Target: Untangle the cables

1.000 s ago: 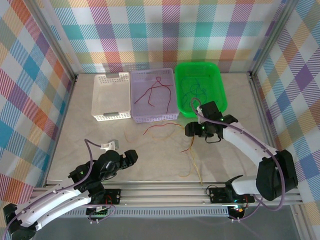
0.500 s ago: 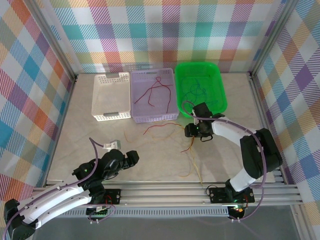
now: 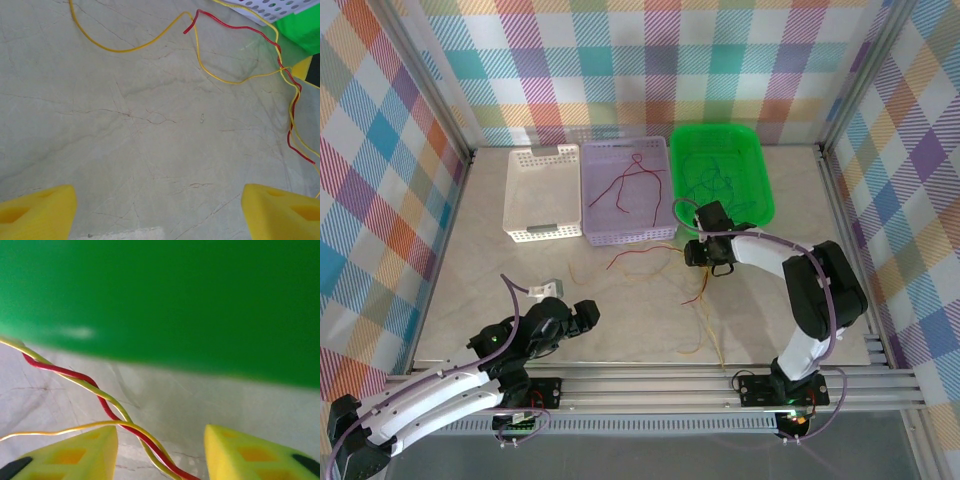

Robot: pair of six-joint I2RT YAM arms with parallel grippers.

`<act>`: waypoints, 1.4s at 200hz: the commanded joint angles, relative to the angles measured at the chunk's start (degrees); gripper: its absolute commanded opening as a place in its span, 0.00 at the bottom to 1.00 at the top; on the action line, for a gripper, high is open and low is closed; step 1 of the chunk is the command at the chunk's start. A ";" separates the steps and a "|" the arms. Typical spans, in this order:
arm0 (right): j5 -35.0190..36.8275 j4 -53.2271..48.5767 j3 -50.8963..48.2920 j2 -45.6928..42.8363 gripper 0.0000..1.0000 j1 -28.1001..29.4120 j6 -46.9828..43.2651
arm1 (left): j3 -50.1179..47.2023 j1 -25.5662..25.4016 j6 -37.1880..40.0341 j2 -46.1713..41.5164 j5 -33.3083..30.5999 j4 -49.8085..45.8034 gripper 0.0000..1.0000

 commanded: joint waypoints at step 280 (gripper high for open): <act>7.35 5.03 -11.07 -4.53 0.51 4.31 8.39 | -0.41 -0.92 -0.89 -3.33 -1.58 -0.69 0.84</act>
